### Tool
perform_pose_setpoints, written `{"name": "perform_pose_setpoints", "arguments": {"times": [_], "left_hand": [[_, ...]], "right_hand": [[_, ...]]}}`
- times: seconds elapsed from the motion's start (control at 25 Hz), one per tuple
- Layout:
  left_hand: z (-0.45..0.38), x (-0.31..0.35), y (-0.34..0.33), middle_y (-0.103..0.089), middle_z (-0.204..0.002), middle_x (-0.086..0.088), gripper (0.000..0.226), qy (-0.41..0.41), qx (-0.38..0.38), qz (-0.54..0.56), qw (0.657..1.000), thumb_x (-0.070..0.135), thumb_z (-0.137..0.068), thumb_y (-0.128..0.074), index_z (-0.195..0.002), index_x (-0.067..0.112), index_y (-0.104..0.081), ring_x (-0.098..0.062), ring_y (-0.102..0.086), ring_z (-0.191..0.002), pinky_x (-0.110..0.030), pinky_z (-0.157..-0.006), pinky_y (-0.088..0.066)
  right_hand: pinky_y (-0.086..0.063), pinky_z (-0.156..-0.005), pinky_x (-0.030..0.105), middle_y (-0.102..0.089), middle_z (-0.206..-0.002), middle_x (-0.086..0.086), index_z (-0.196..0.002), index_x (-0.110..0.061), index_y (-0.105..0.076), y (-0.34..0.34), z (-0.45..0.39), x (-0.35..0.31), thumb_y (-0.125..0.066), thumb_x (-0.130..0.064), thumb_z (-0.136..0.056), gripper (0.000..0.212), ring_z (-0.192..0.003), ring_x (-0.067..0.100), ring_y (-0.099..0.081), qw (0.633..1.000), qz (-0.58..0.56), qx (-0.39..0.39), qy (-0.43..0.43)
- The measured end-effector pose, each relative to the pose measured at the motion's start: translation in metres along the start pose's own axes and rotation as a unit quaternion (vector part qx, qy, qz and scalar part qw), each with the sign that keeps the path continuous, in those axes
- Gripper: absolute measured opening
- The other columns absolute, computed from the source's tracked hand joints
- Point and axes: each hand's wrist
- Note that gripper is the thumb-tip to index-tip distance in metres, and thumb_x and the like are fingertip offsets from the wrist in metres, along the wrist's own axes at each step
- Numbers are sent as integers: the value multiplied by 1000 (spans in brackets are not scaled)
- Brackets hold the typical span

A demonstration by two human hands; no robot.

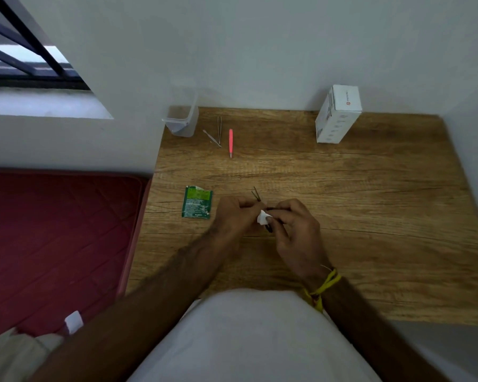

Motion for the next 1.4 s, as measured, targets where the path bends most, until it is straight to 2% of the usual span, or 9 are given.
{"name": "perform_pose_setpoints", "arguments": {"times": [0.12, 0.24, 0.36, 0.48, 0.6, 0.84, 1.04, 1.2, 1.4], "left_hand": [[4, -6, 0, -76, -80, -13, 14, 25, 2, 20, 999, 9, -90, -67, -85, 5, -79, -22, -70, -70, -33, -68, -56], [7, -15, 1, -73, -74, -10, 16, 85, -54, 117, 988, 8, -94, -60, -97, 0, -74, -18, -68, -61, -31, -58, -57], [9, -31, 4, -77, -90, -8, 18, 84, -121, 91, 985, 13, -98, -60, -112, 6, -69, -18, -74, -73, -30, -57, -59], [7, -41, 7, -76, -99, -9, 28, 40, -157, 38, 986, 5, -90, -71, -117, 5, -67, -20, -74, -82, -26, -61, -60], [6, -45, 6, -77, -94, -9, 31, 22, -148, 16, 989, -1, -84, -76, -113, 1, -67, -20, -75, -81, -26, -65, -61], [4, -46, 4, -75, -99, -16, 37, 24, -129, 16, 991, -3, -78, -80, -111, -5, -64, -21, -75, -81, -28, -62, -61], [3, -48, 3, -75, -93, -12, 29, 23, -124, 19, 992, -6, -76, -80, -102, -1, -66, -19, -75, -79, -28, -61, -61], [4, -47, 3, -75, -94, -17, 30, 25, -119, 26, 992, -5, -76, -80, -102, -5, -65, -20, -75, -80, -28, -64, -61], [2, -48, 3, -74, -98, -20, 34, 26, -125, 15, 992, -6, -75, -81, -105, -8, -64, -26, -74, -85, -31, -67, -62]], "right_hand": [[-52, -81, 24, -59, -100, -3, -102, -15, -76, 0, 7, -8, -67, -6, -89, 18, -96, 10, -59, 992, -100, -31, -68], [-52, -76, 16, -67, -102, -2, -96, -14, -76, 11, 6, -11, -68, -6, -90, 13, -92, 6, -65, 970, -195, 15, -147], [-49, -73, 15, -72, -91, -5, -99, -14, -76, 14, 1, 10, -67, -9, -91, 13, -84, 6, -67, 968, -142, 84, -187], [-43, -79, 8, -70, -92, -4, -107, -11, -75, 2, 3, 35, -66, -6, -90, 20, -85, 7, -62, 986, 7, 106, -132], [-49, -85, 25, -73, -98, 6, -108, -7, -73, -16, 2, 49, -67, -5, -90, 20, -91, 15, -64, 987, 87, 128, -45], [-49, -84, 36, -69, -98, 9, -105, -5, -73, -44, -2, 61, -62, -8, -93, 17, -93, 23, -62, 980, 139, 100, 99], [-50, -81, 38, -65, -103, 9, -110, -4, -72, -51, -1, 70, -52, -11, -96, 25, -98, 23, -59, 983, 133, 57, 112], [-49, -83, 34, -65, -103, 9, -109, -4, -72, -48, -7, 66, -49, -15, -98, 28, -98, 20, -57, 983, 128, 65, 111], [-50, -80, 39, -66, -100, 11, -105, -2, -72, -47, -9, 68, -50, -15, -96, 26, -94, 26, -60, 982, 127, 66, 123]]}}
Point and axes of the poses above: each hand's wrist, its own z-axis away from the middle knuckle, its own y-axis out of the back of the hand, x = y × z
